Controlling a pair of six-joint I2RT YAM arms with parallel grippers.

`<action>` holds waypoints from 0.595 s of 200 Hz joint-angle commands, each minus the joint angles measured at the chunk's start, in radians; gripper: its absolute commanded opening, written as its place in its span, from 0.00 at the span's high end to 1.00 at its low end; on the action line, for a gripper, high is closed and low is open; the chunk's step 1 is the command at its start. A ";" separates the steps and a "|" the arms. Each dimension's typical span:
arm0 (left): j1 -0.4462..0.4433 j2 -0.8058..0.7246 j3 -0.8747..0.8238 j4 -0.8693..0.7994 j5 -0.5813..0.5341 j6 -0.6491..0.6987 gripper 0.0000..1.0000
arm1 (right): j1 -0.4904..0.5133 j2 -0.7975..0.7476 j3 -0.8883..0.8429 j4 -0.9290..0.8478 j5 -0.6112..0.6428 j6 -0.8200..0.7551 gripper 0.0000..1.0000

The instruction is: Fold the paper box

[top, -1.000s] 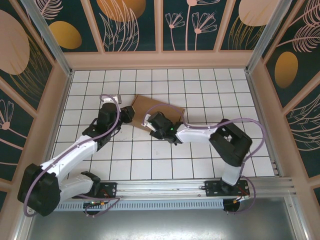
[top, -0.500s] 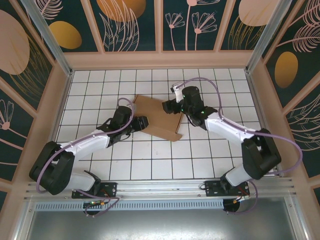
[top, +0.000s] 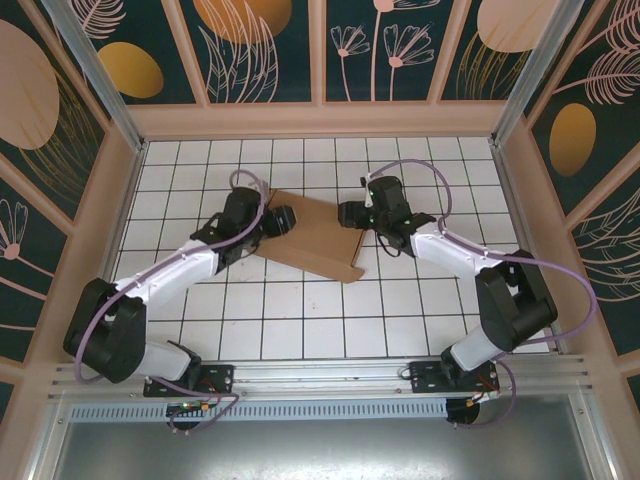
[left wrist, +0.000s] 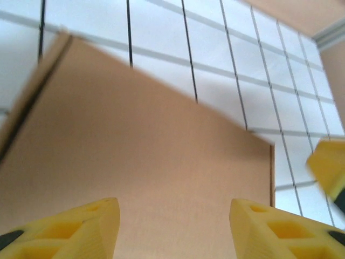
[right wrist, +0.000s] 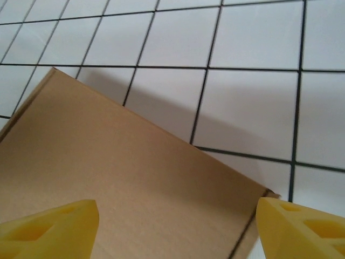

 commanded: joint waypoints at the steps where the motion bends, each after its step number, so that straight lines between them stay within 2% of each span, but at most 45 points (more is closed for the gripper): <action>1: 0.069 0.066 0.075 -0.052 0.023 0.006 0.45 | -0.017 -0.031 -0.021 -0.024 0.032 -0.007 0.22; 24: 0.072 0.126 0.137 -0.060 0.112 -0.056 0.49 | -0.028 0.037 0.044 0.000 0.019 -0.122 0.20; 47: 0.072 0.103 0.053 -0.001 0.196 -0.158 0.50 | -0.030 0.177 0.166 -0.006 -0.094 -0.203 0.20; 57: 0.073 0.068 0.012 0.008 0.194 -0.180 0.48 | -0.025 0.229 0.216 -0.033 -0.114 -0.226 0.21; 80: 0.072 -0.011 -0.063 -0.025 0.146 -0.195 0.43 | -0.024 0.282 0.247 -0.038 -0.039 -0.265 0.22; 99: 0.072 -0.063 -0.151 -0.004 0.140 -0.252 0.39 | -0.034 0.305 0.256 -0.021 -0.083 -0.280 0.20; 119: 0.072 -0.096 -0.236 0.045 0.142 -0.319 0.31 | -0.033 0.370 0.326 -0.059 -0.109 -0.300 0.21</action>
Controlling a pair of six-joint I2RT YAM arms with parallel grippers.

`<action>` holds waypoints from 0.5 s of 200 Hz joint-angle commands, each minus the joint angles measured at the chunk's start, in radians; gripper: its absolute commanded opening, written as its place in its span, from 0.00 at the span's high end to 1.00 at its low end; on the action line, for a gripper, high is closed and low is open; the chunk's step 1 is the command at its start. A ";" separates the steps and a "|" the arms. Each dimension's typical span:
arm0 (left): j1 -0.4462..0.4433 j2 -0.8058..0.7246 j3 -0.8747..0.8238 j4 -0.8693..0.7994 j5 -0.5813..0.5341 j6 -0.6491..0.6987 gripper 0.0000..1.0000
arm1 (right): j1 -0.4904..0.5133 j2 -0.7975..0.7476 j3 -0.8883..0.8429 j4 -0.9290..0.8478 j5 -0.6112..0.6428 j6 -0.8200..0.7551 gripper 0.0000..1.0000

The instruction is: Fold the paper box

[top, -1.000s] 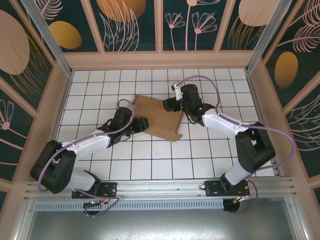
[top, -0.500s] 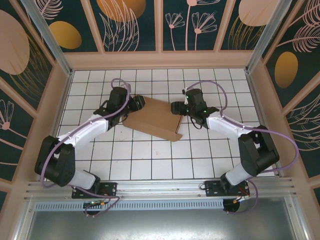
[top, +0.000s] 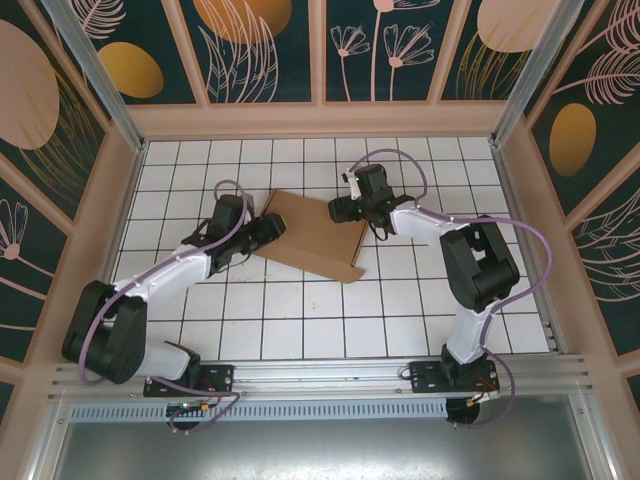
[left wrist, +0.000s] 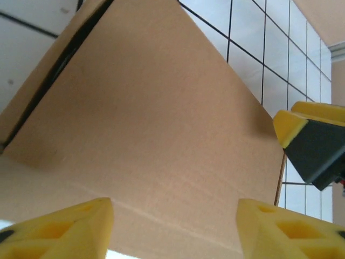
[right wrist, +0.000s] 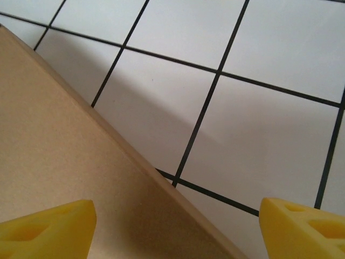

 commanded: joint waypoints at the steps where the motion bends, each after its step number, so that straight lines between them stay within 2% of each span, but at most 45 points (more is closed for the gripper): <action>1: -0.001 -0.043 -0.083 0.051 0.003 -0.107 0.30 | -0.005 0.063 0.094 -0.032 -0.039 -0.055 0.21; 66: -0.001 0.024 -0.185 0.171 0.063 -0.191 0.25 | 0.005 0.229 0.183 -0.089 -0.035 -0.049 0.24; 100: -0.001 0.058 -0.202 0.212 0.073 -0.187 0.24 | 0.017 0.242 0.159 -0.123 -0.060 -0.026 0.27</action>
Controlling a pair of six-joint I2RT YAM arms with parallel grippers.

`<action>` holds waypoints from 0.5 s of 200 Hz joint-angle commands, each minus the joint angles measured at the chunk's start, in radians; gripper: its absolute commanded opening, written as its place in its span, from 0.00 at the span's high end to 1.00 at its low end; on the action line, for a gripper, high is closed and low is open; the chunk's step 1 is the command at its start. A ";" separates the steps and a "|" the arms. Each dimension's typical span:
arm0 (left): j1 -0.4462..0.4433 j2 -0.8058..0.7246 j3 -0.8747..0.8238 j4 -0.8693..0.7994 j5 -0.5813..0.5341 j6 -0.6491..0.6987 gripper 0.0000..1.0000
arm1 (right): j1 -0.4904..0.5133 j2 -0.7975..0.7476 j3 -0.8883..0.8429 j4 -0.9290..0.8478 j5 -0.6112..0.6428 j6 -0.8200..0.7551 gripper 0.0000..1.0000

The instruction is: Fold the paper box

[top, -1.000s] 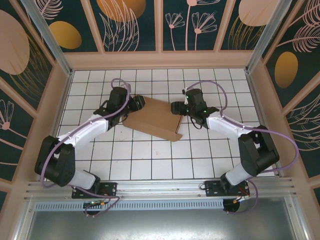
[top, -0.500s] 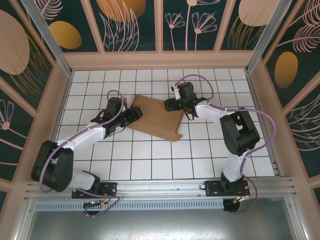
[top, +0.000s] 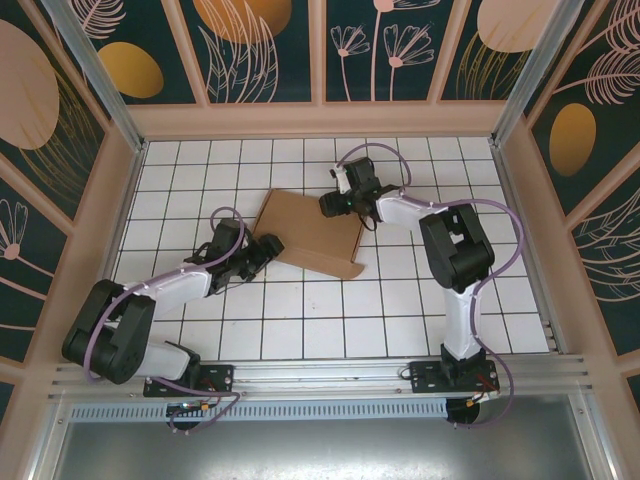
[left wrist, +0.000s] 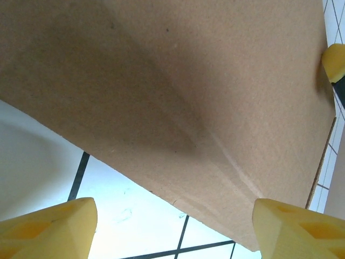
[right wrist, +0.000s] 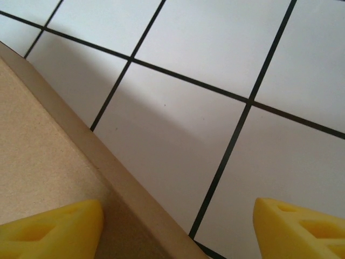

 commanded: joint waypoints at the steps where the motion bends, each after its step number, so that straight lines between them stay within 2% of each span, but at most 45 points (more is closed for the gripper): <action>1: -0.001 0.027 -0.017 0.067 0.020 -0.017 0.24 | 0.016 0.049 -0.028 -0.101 -0.012 0.005 0.27; 60: 0.014 0.170 0.068 0.108 0.021 0.048 0.26 | 0.021 -0.063 -0.168 -0.111 -0.101 0.081 0.34; 100: 0.036 0.187 0.106 0.087 -0.004 0.074 0.27 | 0.055 -0.150 -0.282 -0.131 -0.109 0.149 0.39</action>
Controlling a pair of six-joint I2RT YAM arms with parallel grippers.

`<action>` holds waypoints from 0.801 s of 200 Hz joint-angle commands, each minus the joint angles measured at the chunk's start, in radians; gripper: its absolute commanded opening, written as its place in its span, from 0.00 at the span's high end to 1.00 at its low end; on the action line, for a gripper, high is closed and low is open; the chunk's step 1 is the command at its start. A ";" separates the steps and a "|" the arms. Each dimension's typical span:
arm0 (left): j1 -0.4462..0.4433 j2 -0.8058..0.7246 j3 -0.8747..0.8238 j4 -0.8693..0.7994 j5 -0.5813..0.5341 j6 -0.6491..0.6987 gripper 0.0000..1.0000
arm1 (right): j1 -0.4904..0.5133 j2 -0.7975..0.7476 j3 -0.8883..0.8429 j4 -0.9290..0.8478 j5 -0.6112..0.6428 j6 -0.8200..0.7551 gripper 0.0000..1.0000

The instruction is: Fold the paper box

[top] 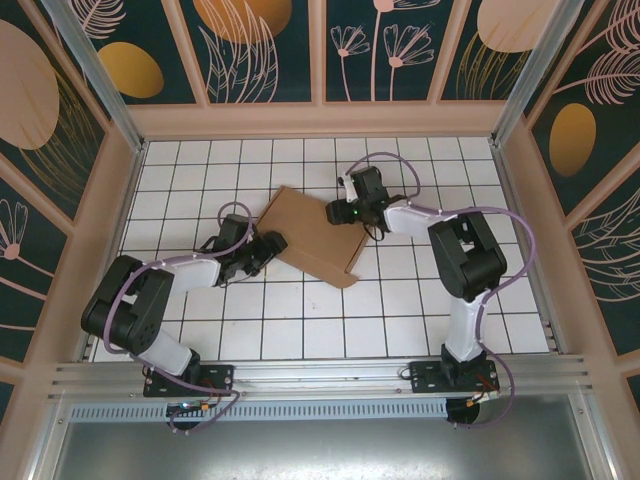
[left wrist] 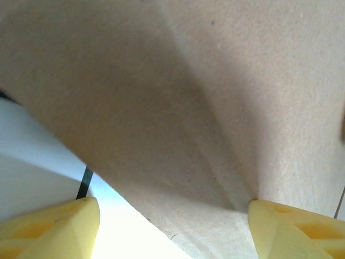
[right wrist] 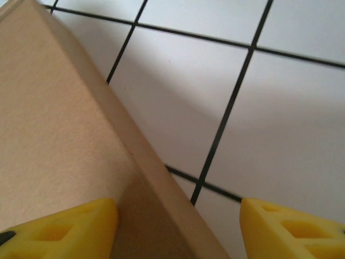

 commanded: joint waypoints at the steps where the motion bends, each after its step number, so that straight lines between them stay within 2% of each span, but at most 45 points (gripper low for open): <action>1: 0.017 0.019 0.035 0.026 -0.022 0.034 0.27 | 0.057 -0.033 -0.104 -0.175 -0.068 0.050 0.39; 19: 0.030 0.037 0.036 0.026 -0.029 0.032 0.27 | 0.080 -0.074 -0.150 -0.173 -0.089 0.084 0.39; 51: 0.036 0.064 0.052 0.027 -0.027 0.032 0.28 | 0.097 -0.151 -0.161 -0.201 -0.204 0.106 0.40; 82: 0.036 0.042 0.076 -0.017 -0.053 0.069 0.28 | 0.044 -0.209 -0.114 -0.220 -0.162 0.103 0.37; 117: 0.036 0.013 0.088 -0.043 -0.047 0.087 0.27 | 0.003 -0.174 -0.062 -0.156 -0.143 0.090 0.30; 142: 0.037 -0.005 0.089 -0.039 -0.032 0.117 0.26 | -0.010 -0.132 -0.071 -0.058 -0.173 0.049 0.25; 160: 0.037 -0.012 0.081 -0.023 -0.013 0.122 0.26 | -0.036 -0.084 -0.065 -0.028 -0.229 0.051 0.25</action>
